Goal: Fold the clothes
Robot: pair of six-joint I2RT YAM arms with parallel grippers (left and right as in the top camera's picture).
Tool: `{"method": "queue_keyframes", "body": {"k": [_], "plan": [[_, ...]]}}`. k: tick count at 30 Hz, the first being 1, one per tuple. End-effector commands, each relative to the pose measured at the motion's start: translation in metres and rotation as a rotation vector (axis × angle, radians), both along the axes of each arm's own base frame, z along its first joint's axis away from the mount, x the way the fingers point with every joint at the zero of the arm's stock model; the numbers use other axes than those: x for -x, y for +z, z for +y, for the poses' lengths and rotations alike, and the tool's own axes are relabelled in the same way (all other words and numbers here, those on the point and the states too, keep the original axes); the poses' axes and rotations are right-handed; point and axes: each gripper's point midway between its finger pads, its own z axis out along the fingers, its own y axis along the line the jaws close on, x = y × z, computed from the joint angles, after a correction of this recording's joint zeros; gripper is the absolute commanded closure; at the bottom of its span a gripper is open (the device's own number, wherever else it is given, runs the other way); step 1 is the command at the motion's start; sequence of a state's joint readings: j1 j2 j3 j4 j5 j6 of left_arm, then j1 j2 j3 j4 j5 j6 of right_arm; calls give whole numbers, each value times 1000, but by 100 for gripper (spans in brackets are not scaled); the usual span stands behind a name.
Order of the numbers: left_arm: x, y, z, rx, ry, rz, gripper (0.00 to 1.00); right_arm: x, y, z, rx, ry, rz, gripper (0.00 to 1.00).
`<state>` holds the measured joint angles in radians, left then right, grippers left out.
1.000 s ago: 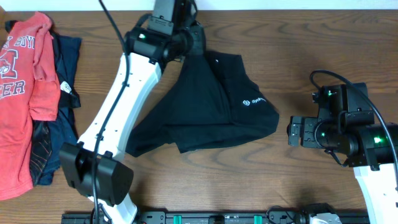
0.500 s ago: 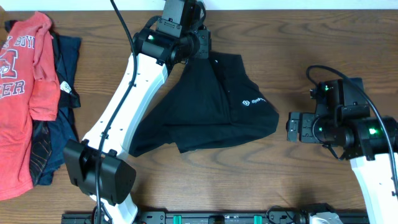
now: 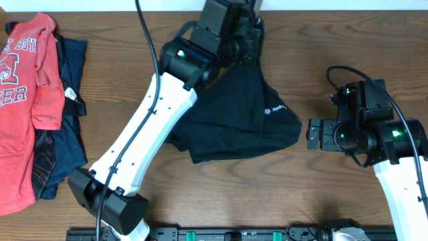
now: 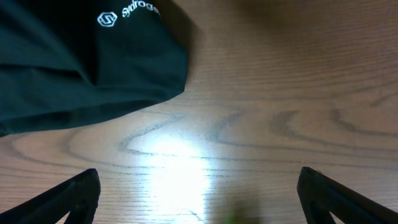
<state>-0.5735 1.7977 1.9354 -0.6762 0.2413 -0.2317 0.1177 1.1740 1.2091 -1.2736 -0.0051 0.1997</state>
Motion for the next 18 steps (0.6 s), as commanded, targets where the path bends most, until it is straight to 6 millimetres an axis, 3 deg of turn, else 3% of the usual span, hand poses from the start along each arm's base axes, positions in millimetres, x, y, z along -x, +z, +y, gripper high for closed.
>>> {"method": "queue_keyframes", "body": {"k": [1, 2, 4, 7, 8, 13, 18], "plan": [[-3, 3, -2, 17, 2, 0, 94, -1, 5, 2, 12, 25, -10, 1], [-3, 1, -2, 13, 3, 6, 93, -1, 5, 2, 12, 25, -8, 1], [-6, -3, 3, -3, 22, 14, 43, 1, 4, 2, 13, 25, 0, 1], [-13, -9, 18, -47, 78, 16, 18, 4, 3, 2, 14, 25, 10, 1], [-16, -12, 26, -69, 106, 15, 13, 4, 3, 1, 15, 25, 12, 1], [-36, -28, 81, -147, 244, 62, 11, 5, 3, 1, 15, 26, 15, 1], [-52, -75, 154, -151, 383, 268, 11, 7, 2, 1, 15, 25, 25, 1]]}}
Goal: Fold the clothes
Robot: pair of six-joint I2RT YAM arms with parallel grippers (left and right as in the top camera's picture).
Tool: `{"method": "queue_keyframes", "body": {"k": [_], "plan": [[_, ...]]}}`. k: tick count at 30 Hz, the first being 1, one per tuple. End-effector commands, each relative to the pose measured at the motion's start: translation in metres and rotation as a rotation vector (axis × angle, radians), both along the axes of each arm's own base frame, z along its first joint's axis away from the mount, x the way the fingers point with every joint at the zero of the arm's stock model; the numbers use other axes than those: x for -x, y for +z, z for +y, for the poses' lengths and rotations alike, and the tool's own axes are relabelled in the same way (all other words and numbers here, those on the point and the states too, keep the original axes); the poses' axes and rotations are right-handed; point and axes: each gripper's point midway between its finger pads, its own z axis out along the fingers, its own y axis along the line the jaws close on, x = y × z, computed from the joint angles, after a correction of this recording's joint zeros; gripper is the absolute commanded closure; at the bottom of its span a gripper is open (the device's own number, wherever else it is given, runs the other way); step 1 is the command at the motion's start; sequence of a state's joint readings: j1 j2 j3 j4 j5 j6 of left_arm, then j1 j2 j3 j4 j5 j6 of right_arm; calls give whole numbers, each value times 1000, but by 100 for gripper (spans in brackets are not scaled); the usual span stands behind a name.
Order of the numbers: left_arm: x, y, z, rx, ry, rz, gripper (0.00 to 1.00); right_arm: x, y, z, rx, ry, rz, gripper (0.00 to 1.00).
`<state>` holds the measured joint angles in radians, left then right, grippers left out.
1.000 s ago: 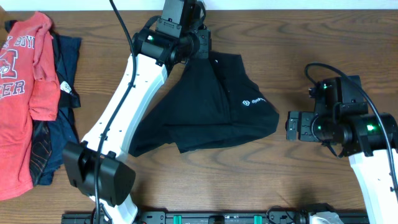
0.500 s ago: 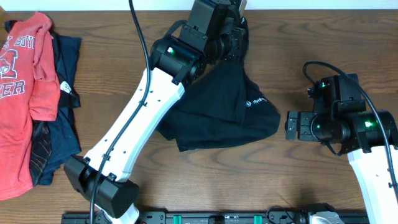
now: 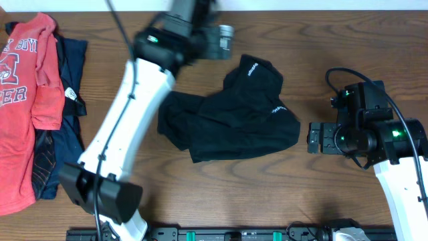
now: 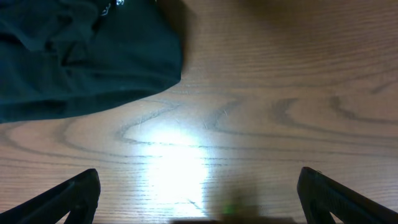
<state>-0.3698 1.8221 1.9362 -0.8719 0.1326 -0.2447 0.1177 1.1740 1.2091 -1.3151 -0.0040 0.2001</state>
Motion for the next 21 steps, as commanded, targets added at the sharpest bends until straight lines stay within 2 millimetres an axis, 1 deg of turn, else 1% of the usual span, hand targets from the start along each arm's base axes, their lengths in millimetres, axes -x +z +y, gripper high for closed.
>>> {"method": "queue_keyframes", "body": {"k": [1, 2, 4, 6, 8, 12, 14, 17, 21], "plan": [[-18, -40, 47, 29, 109, 139, 11, -3, 5, 3, 9, 26, -17, 1], [-19, -56, 57, 42, 123, 197, 14, -3, 6, 3, 9, 26, -19, 1], [-19, -83, 70, 53, 146, 291, 19, -4, 6, 3, 8, 26, -22, 1], [-18, -110, 80, 43, 164, 372, 22, -4, 6, 3, 7, 26, -24, 1], [-15, -135, 86, 26, 173, 442, 21, -4, 6, 4, 2, 28, -23, 1], [-7, -176, 86, 13, 174, 568, 22, -4, 6, 4, 1, 28, -23, 1], [-1, -191, 84, 14, 171, 624, 24, -4, 6, 4, 1, 28, -22, 1], [6, -205, 85, 2, 175, 676, 25, -4, 6, 4, 1, 28, -23, 1], [14, -209, 88, -12, 175, 714, 25, -5, 6, 4, 1, 28, -26, 1]]}}
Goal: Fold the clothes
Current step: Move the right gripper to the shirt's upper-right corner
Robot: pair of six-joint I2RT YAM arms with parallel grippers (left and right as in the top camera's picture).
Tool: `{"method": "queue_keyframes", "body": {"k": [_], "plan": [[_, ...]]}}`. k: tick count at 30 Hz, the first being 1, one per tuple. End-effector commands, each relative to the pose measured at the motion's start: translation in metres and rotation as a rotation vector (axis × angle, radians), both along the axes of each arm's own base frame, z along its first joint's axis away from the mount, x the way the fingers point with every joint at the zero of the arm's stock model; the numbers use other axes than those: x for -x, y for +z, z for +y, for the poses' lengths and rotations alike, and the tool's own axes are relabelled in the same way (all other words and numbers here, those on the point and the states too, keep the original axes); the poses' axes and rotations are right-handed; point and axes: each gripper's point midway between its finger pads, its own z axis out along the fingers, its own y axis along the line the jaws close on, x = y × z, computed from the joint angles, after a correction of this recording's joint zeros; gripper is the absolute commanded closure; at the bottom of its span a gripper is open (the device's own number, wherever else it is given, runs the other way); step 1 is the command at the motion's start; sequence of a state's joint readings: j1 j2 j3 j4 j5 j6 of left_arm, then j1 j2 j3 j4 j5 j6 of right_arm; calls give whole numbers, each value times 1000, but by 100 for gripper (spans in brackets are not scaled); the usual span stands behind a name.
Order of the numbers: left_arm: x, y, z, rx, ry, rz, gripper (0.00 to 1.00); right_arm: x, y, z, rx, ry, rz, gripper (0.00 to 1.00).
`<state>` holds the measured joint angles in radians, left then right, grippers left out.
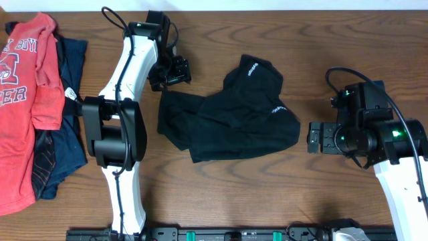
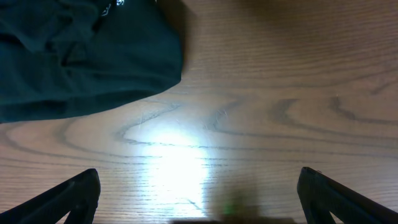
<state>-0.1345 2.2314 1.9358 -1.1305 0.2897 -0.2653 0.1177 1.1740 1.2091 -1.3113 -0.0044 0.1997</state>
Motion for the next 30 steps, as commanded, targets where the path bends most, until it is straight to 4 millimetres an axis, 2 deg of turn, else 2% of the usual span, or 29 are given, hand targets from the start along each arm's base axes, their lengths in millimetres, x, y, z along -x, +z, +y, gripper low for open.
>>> {"method": "queue_keyframes", "body": {"k": [1, 6, 10, 14, 18, 22, 28, 30], "plan": [[8, -4, 1, 8, -10, 33, 25, -5, 6, 4, 1, 28, -26, 1], [20, -21, 18, -4, 14, 85, 25, -12, 3, 5, 1, 27, -25, 1], [21, -26, 30, 1, 23, 93, 25, -29, -10, 10, -11, 37, -6, 1], [20, -26, 35, 5, 34, 89, 25, -54, -23, 23, -60, 74, -3, 1], [14, -27, 34, 7, 34, 65, 25, -81, -30, 28, -65, 95, -14, 1], [11, -27, 34, 7, 34, 56, 24, -107, -29, 40, -83, 189, -18, 1], [12, -27, 34, 8, 34, 58, 24, -163, -19, 54, -75, 311, -62, 1], [12, -27, 34, 10, 34, 60, 24, -178, -22, 63, -84, 339, -41, 1]]}}
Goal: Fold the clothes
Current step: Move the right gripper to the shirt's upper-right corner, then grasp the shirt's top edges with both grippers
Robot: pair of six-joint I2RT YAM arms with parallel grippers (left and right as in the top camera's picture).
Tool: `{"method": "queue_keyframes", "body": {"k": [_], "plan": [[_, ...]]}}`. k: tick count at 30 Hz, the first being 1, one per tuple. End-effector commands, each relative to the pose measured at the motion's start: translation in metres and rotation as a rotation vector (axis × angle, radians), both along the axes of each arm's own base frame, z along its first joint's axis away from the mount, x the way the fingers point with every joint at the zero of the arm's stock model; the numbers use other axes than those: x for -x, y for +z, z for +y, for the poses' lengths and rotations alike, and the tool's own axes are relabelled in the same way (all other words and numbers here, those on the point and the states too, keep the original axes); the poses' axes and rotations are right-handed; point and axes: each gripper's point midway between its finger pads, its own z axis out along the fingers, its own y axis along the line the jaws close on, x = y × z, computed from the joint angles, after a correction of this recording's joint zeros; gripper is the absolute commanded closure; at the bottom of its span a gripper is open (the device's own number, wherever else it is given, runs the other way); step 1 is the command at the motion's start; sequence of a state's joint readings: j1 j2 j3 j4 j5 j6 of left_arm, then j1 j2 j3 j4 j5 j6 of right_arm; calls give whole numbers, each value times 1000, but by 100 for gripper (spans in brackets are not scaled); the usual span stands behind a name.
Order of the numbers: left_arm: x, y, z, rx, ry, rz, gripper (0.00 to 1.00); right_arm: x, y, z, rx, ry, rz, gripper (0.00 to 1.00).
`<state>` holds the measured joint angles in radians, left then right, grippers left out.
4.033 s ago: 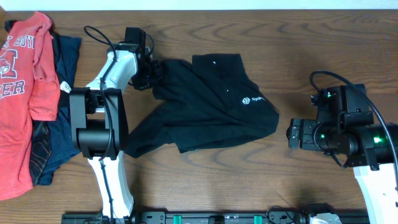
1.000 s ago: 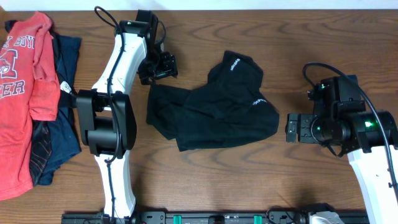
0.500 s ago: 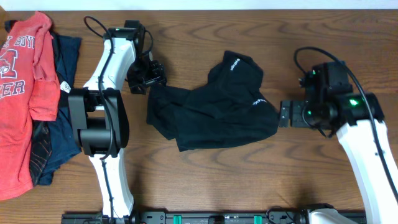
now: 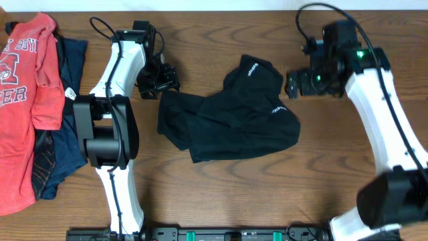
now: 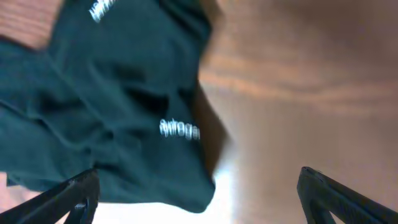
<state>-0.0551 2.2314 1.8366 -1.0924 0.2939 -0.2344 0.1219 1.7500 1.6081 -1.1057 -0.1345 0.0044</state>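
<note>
A black garment [image 4: 231, 120] with small white logos lies crumpled in the middle of the wooden table. My left gripper [image 4: 159, 82] hovers just off its upper left corner, looks open and holds nothing. Above the garment's upper right edge my right gripper [image 4: 293, 84] is open. In the right wrist view the black cloth [image 5: 124, 112] with a white logo [image 5: 179, 129] fills the left half. Both dark fingertips [image 5: 68, 199] stand wide apart at the bottom corners, around my right gripper [image 5: 199, 208].
A pile of clothes lies along the table's left edge: a red printed shirt [image 4: 23, 94] over navy cloth [image 4: 67, 134] and other dark pieces. The left arm's white links [image 4: 117, 73] run up the left side. Bare wood [image 4: 321, 181] lies to the right and in front.
My right gripper has moved from the table's right side up to the garment's upper right edge, still open. My left gripper has shifted slightly down and left. The garment lies unchanged.
At first my left gripper was over the garment's back edge, the cloth spread beneath the arm. Then the arm was further left and the garment lay crumpled and free. The left arm then folded back by the upper left corner. Now my right gripper is at the garment.
</note>
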Motion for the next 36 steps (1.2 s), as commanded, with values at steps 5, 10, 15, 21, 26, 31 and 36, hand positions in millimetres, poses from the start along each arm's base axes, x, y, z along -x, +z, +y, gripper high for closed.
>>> {"method": "queue_keyframes", "body": {"k": [5, 10, 15, 21, 26, 31, 36], "plan": [[1, -2, -2, 12, -15, 6, 24, -36, -28, 51, -20, 185, 94, 6], [2, -2, -2, 13, -15, 6, 24, -47, -50, 86, -8, 270, 125, 5], [4, -2, -2, 12, -15, 16, 24, -56, -62, 106, 1, 321, 114, 7], [5, -2, -3, 12, -17, 22, 24, -71, -80, 97, -1, 295, 112, 10], [7, -2, -5, 12, -23, 26, 24, -82, -91, 81, -4, 257, 111, 25], [7, -2, -7, 12, -27, 27, 24, -83, -114, 77, 1, 249, 149, 29], [8, -2, -7, 12, -27, 29, 23, -91, -118, 79, -3, 249, 123, 26]]}}
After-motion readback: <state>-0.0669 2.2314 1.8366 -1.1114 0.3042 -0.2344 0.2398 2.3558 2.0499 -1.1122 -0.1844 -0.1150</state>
